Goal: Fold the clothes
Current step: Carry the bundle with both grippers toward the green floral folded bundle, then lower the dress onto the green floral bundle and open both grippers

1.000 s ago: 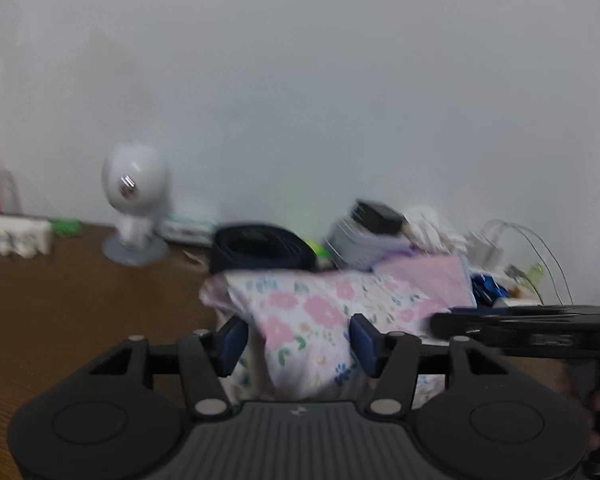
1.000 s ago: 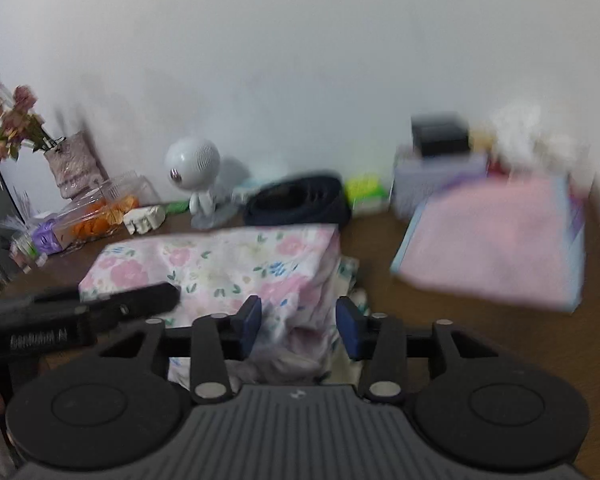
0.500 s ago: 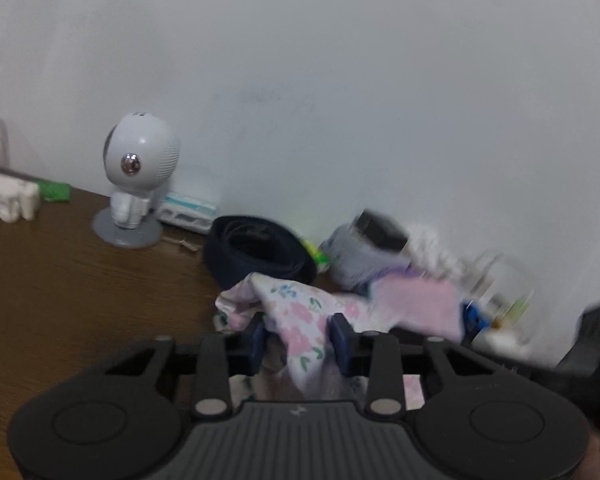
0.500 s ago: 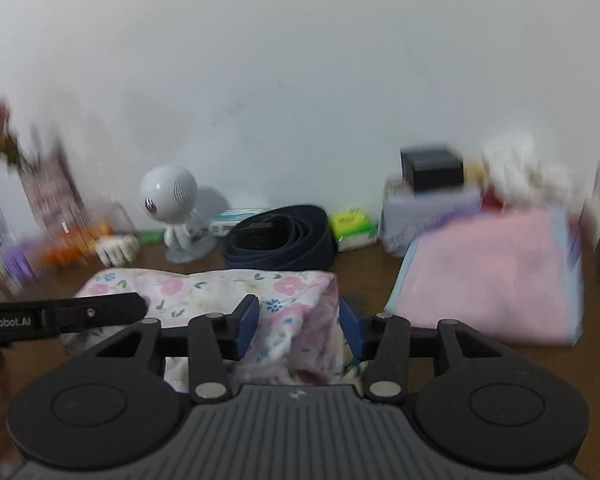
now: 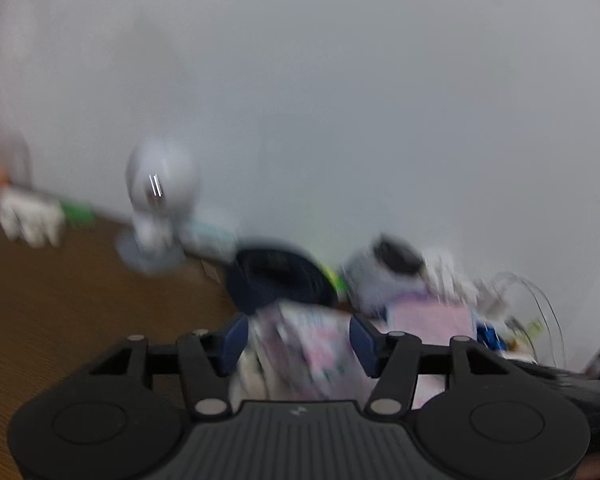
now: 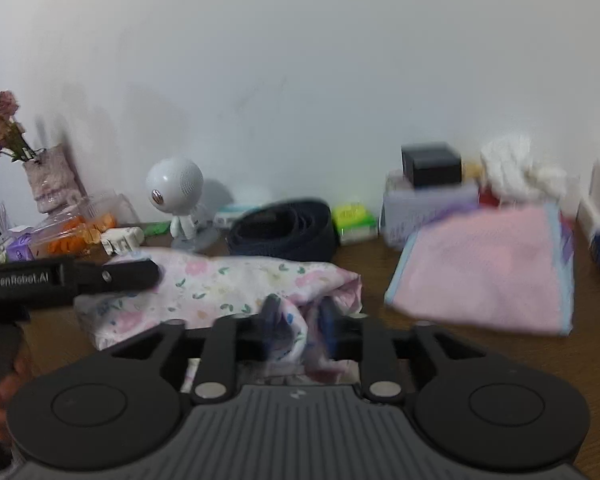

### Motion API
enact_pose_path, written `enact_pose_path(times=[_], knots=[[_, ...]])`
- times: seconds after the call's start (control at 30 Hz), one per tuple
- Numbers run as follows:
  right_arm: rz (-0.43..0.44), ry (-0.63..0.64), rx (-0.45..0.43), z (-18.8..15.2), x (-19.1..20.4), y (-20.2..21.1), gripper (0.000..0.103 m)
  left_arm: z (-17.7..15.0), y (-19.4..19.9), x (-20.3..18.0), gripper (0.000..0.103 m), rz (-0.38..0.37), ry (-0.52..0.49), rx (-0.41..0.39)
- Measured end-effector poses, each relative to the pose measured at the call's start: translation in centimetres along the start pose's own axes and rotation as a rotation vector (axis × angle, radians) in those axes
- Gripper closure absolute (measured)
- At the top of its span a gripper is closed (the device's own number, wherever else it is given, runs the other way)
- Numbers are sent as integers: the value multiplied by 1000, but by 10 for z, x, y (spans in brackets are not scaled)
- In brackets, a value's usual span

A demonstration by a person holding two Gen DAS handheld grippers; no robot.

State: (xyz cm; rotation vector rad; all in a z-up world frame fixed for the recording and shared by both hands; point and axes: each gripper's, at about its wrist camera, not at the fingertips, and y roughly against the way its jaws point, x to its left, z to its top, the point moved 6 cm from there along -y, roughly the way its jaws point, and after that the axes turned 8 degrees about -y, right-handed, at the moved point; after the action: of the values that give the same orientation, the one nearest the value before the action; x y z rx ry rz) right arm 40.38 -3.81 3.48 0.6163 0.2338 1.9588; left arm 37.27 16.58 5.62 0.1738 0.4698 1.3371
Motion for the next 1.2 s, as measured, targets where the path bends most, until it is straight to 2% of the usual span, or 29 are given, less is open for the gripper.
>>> enact_pose_path(times=[0.07,0.13,0.17,0.23,0.27,0.37,0.5,0.67,0.93,1.0,1.1,1.17,1.2], knots=[[6,9,-117,17,2,23,68,12,17,-6,53,38,-11,-78],[60,9,-160,20,8,28,68,14,22,-23,76,16,-48,-116],[91,8,-177,20,12,30,72,10,18,-32,80,-3,-73,-103],[107,21,-128,6,17,13,79,-5,1,-43,93,-24,-112,-42],[112,28,-98,-1,20,3,83,-13,-8,-44,96,-22,-122,-6],[89,46,-11,-26,20,-24,84,-37,-35,-32,101,19,-116,76],[83,66,34,-40,20,-34,84,-51,-46,-18,101,8,-90,87],[76,74,40,-43,19,-36,84,-51,-44,-19,100,7,-117,90],[72,60,2,-19,17,-18,83,-50,-44,-19,101,6,-136,106],[39,82,64,-29,14,-30,83,-50,-44,-21,101,15,-144,109],[42,49,66,-31,10,-33,83,-46,-41,-25,100,34,-165,108],[45,53,47,-19,14,-22,81,-34,-29,-26,93,45,-142,80],[51,45,15,-12,16,-8,77,-26,-15,-27,76,43,-116,42]])
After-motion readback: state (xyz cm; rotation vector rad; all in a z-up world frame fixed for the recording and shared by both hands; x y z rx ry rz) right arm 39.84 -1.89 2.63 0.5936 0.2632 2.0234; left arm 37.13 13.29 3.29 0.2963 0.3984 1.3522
